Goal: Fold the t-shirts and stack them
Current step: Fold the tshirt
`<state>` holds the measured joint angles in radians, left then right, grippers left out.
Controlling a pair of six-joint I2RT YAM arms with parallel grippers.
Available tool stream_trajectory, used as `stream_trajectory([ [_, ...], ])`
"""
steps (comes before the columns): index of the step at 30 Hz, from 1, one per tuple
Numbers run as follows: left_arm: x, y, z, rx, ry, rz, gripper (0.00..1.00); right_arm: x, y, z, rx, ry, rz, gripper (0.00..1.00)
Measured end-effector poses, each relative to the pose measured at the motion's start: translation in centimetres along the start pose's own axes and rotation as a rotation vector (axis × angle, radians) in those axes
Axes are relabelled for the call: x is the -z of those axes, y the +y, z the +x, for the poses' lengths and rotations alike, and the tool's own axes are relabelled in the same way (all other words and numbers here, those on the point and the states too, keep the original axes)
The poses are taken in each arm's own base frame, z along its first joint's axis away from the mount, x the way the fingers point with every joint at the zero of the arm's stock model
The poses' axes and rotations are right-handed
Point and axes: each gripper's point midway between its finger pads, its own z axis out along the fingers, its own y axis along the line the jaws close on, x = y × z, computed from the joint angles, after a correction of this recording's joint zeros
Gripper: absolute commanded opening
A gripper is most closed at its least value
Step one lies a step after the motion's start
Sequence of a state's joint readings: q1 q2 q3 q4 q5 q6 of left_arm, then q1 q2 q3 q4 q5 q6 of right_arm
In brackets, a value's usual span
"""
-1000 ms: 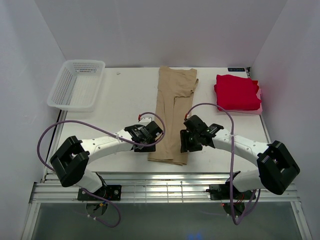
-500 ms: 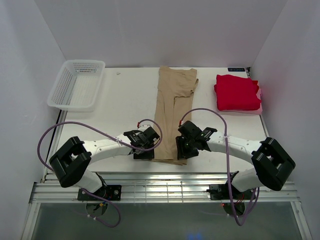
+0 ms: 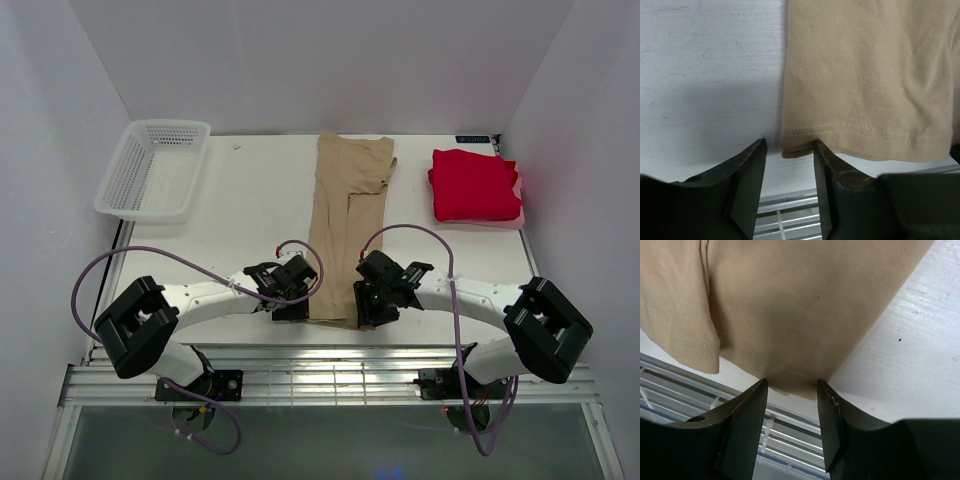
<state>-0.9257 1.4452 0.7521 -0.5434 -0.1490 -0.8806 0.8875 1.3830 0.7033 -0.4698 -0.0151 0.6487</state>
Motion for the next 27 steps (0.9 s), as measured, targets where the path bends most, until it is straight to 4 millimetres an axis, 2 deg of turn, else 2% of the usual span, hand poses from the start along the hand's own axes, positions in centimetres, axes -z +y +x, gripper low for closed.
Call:
stream_trajectory([
  [3, 0.0, 0.0, 0.1, 0.003, 0.003, 0.001, 0.44, 0.0, 0.1, 0.1, 0.003, 0.0, -0.002, 0.49],
  [6, -0.1, 0.1, 0.3, 0.007, 0.009, 0.001, 0.37, -0.1, 0.1, 0.1, 0.002, -0.004, -0.006, 0.42],
  [7, -0.1, 0.1, 0.3, 0.008, 0.01, 0.002, 0.35, -0.2, 0.1, 0.1, 0.003, -0.007, -0.008, 0.33],
  [8, -0.1, 0.0, 0.3, 0.01, 0.011, 0.003, 0.33, -0.2, 0.1, 0.1, 0.003, -0.01, -0.011, 0.28],
  [9, -0.1, 0.0, 0.4, 0.012, 0.012, 0.004, 0.28, -0.3, 0.1, 0.1, 0.003, -0.012, -0.014, 0.22],
  [10, -0.2, 0.0, 0.4, 0.013, 0.012, 0.005, 0.23, -0.4, 0.2, 0.1, 0.002, -0.015, -0.02, 0.12],
  [11, -0.2, 0.0, 0.4, 0.013, 0.013, 0.008, 0.2, -0.5, 0.2, 0.2, -0.001, -0.015, -0.022, 0.09],
  [13, -0.2, 0.0, 0.5, 0.014, 0.014, 0.014, 0.11, -0.6, 0.3, 0.2, -0.001, -0.018, -0.032, 0.08],
  [16, -0.2, -0.2, 0.6, 0.017, 0.016, 0.024, 0.04, -0.6, 0.6, 0.4, 0.009, -0.024, -0.046, 0.08],
  [19, -0.1, -0.3, 0.9, 0.016, 0.018, 0.038, 0.02, -0.4, 1.0, 1.2, 0.026, -0.018, -0.056, 0.08],
  [24, 0.6, -0.3, 2.8, -0.009, 0.05, 0.057, 0.01, 0.5, 1.2, 3.5, 0.061, 0.024, -0.053, 0.08],
  [27, 1.2, -0.3, 3.5, -0.028, 0.069, 0.051, 0.01, 1.2, 1.1, 4.2, 0.064, 0.037, -0.046, 0.08],
])
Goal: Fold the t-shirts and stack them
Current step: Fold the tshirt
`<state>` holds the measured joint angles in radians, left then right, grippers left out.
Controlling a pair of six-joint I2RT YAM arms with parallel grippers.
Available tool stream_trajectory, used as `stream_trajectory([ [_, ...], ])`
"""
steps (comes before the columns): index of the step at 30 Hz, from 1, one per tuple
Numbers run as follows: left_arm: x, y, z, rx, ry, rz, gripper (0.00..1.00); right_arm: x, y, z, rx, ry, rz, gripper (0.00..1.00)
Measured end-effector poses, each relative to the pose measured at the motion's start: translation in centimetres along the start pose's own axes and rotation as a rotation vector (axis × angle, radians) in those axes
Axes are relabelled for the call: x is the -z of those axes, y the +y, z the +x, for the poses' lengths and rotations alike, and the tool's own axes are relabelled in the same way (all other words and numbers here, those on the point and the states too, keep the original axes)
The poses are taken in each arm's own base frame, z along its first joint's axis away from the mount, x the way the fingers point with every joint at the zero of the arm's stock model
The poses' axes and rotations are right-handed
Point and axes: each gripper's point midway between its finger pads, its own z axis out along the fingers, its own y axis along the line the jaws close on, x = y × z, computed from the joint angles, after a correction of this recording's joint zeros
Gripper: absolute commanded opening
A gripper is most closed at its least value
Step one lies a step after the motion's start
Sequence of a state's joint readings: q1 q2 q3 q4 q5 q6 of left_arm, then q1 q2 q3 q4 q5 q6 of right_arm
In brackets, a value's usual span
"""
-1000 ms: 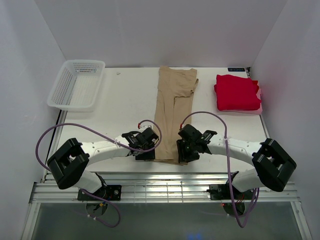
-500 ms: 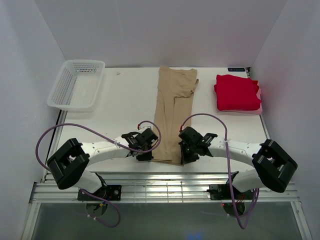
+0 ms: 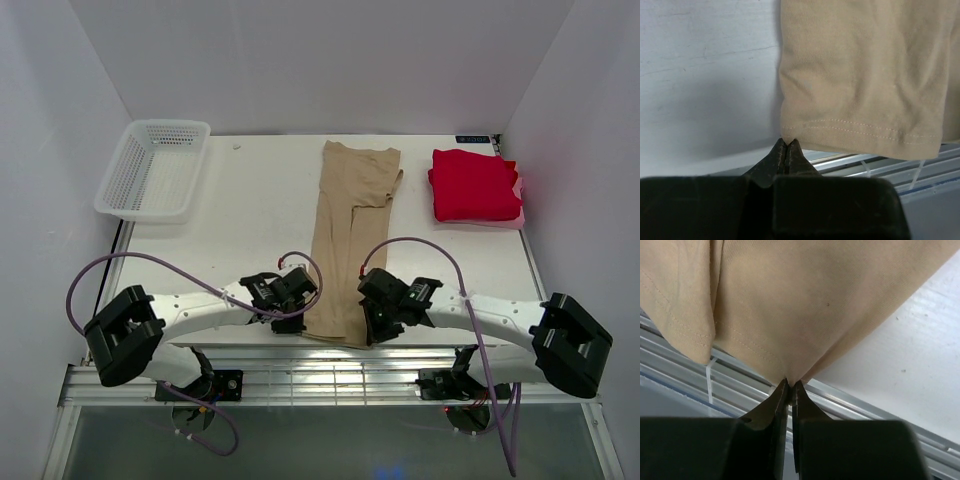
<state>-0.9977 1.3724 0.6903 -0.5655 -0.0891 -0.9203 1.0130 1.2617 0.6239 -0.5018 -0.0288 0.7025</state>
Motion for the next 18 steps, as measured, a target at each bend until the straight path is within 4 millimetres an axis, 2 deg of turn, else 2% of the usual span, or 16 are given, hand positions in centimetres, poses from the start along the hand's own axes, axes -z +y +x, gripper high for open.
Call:
stream_trajectory([
  [2, 0.7, -0.4, -0.2, -0.006, -0.001, 0.002, 0.01, 0.7, -0.1, 0.0, -0.005, -0.003, 0.014, 0.08],
  [4, 1.6, -1.4, -1.2, -0.008, -0.023, 0.017, 0.01, 1.7, 0.0, -0.9, -0.007, -0.035, 0.032, 0.08],
  [9, 4.8, -5.8, -6.4, -0.015, -0.167, 0.101, 0.0, 4.6, 1.8, -5.7, -0.004, -0.188, 0.039, 0.08],
  [11, 5.4, -7.0, -8.1, -0.024, -0.211, 0.111, 0.0, 5.1, 2.0, -7.3, 0.003, -0.224, 0.051, 0.08],
  [15, 3.9, -7.9, -10.5, -0.056, -0.244, 0.068, 0.0, 4.5, 0.7, -10.0, 0.015, -0.24, 0.14, 0.08],
  [18, 2.2, -7.1, -11.8, -0.071, -0.247, 0.011, 0.0, 3.7, -1.3, -11.3, 0.023, -0.224, 0.215, 0.08],
])
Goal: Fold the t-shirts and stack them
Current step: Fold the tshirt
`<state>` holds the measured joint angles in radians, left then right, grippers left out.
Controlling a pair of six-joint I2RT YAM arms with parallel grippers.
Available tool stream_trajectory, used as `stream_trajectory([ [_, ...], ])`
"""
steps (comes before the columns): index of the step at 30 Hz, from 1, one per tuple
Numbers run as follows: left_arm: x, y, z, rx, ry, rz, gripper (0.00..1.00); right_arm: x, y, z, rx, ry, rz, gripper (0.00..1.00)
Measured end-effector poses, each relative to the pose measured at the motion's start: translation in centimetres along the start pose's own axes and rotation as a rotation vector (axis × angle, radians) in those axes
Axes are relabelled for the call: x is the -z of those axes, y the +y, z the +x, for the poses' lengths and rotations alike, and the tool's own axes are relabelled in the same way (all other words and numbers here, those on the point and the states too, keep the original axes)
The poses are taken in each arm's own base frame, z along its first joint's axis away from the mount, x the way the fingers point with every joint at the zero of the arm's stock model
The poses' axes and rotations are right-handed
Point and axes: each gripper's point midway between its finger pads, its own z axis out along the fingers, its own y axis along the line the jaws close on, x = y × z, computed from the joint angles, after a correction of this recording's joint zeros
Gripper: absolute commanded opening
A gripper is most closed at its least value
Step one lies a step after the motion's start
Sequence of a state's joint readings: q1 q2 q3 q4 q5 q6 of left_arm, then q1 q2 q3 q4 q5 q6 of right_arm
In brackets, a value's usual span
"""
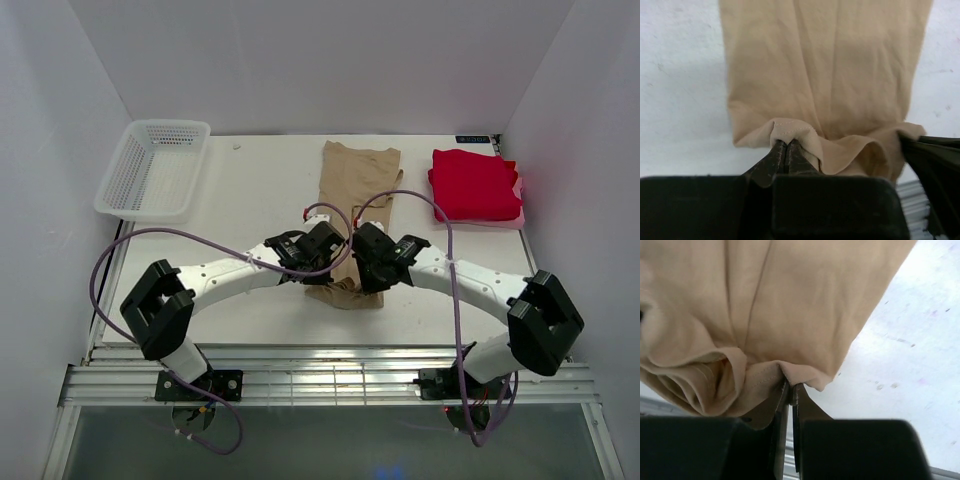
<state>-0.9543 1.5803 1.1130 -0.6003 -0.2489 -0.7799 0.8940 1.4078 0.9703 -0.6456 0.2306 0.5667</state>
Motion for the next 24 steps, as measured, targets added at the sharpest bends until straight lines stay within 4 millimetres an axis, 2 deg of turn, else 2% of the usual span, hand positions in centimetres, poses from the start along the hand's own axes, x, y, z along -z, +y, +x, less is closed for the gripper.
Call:
stream_trajectory([
  [4, -2.0, 1.6, -2.0, -0.008, -0.018, -0.059, 0.0, -1.4, -2.3, -2.1, 0.001, 0.001, 0.07, 0.08],
  [7, -3.3, 2.0, -4.1, -0.011, -0.041, -0.075, 0.0, -2.1, -3.7, -4.1, -0.004, -0.015, 0.098, 0.08],
  [17, -6.7, 0.5, -12.7, -0.064, -0.15, -0.058, 0.0, -4.8, -7.0, -11.1, 0.016, -0.052, 0.156, 0.08],
  [19, -7.4, 0.4, -13.9, -0.071, -0.161, -0.061, 0.0, -5.4, -7.7, -12.5, 0.019, -0.054, 0.167, 0.08],
  [24, -9.1, 1.5, -16.6, -0.069, -0.178, -0.08, 0.0, -6.8, -9.9, -15.8, 0.011, -0.068, 0.187, 0.08],
])
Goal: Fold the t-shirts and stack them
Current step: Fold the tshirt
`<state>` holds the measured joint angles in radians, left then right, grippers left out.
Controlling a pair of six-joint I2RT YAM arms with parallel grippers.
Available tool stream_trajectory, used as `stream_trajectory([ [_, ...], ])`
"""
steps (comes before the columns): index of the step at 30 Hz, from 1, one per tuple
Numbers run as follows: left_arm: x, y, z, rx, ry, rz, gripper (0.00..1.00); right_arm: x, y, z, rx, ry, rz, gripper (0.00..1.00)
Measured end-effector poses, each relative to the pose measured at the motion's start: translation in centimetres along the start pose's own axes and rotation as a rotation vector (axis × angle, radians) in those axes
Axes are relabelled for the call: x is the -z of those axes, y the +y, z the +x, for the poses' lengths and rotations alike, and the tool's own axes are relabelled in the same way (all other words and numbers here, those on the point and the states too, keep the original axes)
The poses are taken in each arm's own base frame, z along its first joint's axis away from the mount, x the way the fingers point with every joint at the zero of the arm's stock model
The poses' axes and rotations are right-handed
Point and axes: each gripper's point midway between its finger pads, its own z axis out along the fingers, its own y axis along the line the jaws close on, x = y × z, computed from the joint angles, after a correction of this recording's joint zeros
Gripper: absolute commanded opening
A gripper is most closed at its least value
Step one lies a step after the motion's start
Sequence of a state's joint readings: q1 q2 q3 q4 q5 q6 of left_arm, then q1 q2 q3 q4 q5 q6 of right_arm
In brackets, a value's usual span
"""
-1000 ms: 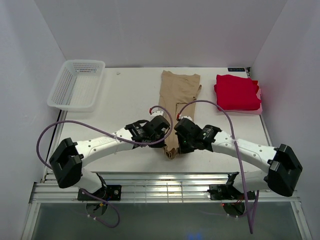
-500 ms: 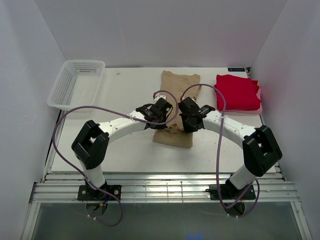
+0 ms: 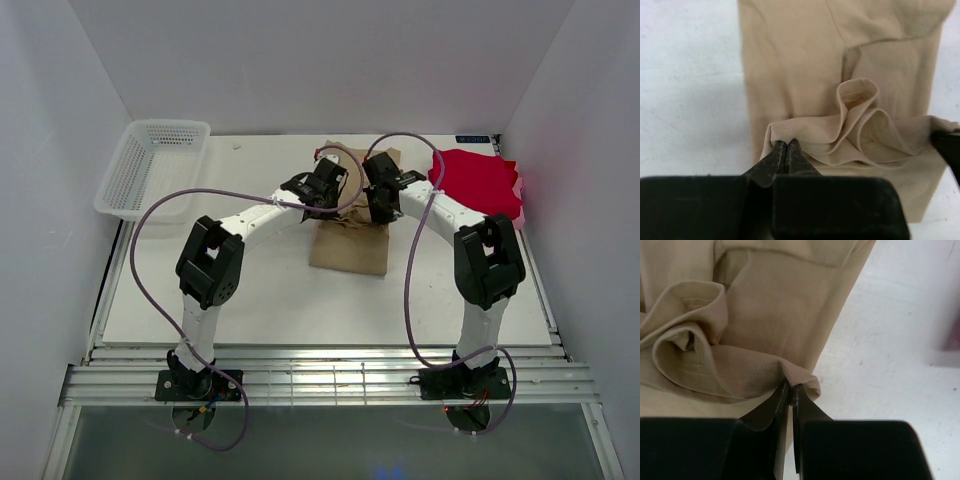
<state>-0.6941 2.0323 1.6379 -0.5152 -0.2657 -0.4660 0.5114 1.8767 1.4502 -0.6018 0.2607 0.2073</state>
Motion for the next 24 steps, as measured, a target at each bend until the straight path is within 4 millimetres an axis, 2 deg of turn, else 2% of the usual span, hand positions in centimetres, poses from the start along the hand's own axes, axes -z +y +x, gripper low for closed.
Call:
stream_trajectory([
  [8, -3.6, 2.1, -3.8, 0.011, -0.028, -0.014, 0.0, -2.3, -2.6, -5.1, -0.019, -0.043, 0.004, 0.08],
  [10, -4.3, 2.2, -4.5, 0.007, -0.035, -0.008, 0.2, -2.9, -2.9, -6.0, -0.02, -0.049, 0.0, 0.27],
  [12, -5.0, 2.4, -4.7, -0.001, -0.034, -0.009, 0.45, -3.7, -3.3, -6.4, -0.019, -0.045, 0.001, 0.39],
  [13, -5.3, 2.4, -4.7, -0.008, -0.033, -0.011, 0.56, -4.2, -3.5, -6.4, -0.019, -0.04, 0.002, 0.41],
  [15, -5.9, 2.7, -4.5, -0.007, -0.029, -0.022, 0.59, -4.9, -4.1, -6.3, -0.019, -0.024, 0.008, 0.46],
  [19, -5.6, 3.3, -4.6, 0.007, -0.029, -0.051, 0.62, -5.1, -5.0, -6.1, -0.026, -0.013, 0.022, 0.47],
  [21, -5.1, 3.3, -5.1, 0.021, -0.043, -0.057, 0.62, -4.2, -5.1, -6.5, -0.035, -0.036, 0.017, 0.47],
  [24, -3.1, 3.3, -6.2, 0.045, -0.073, -0.048, 0.62, -1.5, -4.7, -6.6, -0.059, -0.081, -0.021, 0.47],
])
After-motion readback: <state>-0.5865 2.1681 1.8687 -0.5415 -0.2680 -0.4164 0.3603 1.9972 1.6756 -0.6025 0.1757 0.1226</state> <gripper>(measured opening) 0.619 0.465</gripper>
